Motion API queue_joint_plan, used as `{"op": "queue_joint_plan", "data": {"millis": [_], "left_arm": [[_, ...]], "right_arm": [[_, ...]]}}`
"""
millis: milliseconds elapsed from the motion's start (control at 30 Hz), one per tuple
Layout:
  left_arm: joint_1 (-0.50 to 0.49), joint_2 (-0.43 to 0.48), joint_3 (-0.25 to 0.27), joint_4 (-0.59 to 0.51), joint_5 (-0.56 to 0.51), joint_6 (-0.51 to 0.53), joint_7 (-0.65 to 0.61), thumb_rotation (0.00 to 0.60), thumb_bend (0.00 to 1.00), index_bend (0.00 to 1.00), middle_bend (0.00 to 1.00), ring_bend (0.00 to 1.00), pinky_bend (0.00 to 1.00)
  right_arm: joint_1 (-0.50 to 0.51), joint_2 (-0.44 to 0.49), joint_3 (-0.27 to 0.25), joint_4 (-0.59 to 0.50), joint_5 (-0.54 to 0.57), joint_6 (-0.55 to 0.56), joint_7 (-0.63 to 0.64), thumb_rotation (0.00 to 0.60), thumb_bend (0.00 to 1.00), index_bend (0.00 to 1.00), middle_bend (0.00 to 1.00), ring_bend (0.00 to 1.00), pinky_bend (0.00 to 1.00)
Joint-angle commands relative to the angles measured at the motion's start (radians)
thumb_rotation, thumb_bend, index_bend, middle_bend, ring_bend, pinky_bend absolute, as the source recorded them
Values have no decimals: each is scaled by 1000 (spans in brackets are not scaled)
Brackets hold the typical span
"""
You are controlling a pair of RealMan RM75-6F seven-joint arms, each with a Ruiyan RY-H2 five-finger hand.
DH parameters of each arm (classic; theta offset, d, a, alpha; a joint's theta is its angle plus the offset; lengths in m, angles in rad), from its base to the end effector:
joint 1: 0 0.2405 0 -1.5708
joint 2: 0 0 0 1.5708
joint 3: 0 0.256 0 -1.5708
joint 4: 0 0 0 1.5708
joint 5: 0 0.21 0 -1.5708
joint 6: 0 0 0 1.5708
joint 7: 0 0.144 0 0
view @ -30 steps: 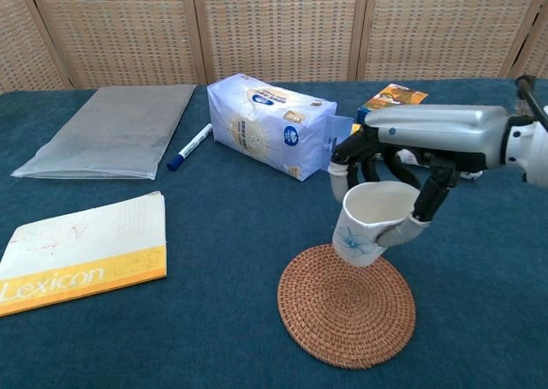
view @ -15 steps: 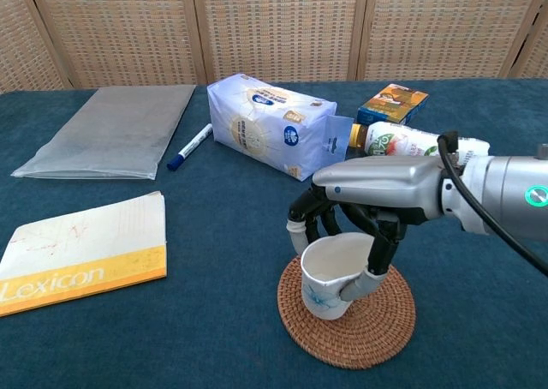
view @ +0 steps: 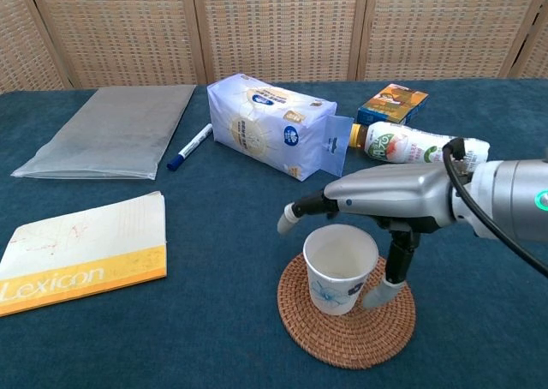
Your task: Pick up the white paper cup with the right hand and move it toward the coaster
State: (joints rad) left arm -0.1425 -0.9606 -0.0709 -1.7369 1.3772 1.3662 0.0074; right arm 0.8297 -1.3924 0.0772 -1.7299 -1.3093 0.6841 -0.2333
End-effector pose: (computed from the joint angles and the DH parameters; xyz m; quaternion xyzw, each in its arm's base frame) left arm -0.3058 0.2005 0.1913 -0.5934 -0.4135 -0.3497 0.5955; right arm -0.1063 -0.2827 -0.0275 0.8626 -0.3428 0.3049 0.2134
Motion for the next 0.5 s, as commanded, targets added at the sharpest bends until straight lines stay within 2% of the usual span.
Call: {"op": "queue_joint_plan", "data": {"millis": [33,267,367,500], "left_arm": [[0,1,0,1,0,0,-3,600,0,0,0,0,0],[2,3,1,4,2,1,-14,600,0,0,0,0,0],[4,2,3,4,6,6,-15,600,0,0,0,0,0],[12,-4,8,1,24,26,-3,600,0,0,0,0,0]], "right_arm": [[-1,16,0,-28,11,19,-21,600,30,25,0,0,42],[-38,116,-14,-139,1,104,-71,600,31,25,0,0,32],[-94,203,-36,-182,-52,197,-81,600,32,26,0,0,10],[-198,295,-71,-128,-176,376,-40,600,30,25,0,0,0]]}}
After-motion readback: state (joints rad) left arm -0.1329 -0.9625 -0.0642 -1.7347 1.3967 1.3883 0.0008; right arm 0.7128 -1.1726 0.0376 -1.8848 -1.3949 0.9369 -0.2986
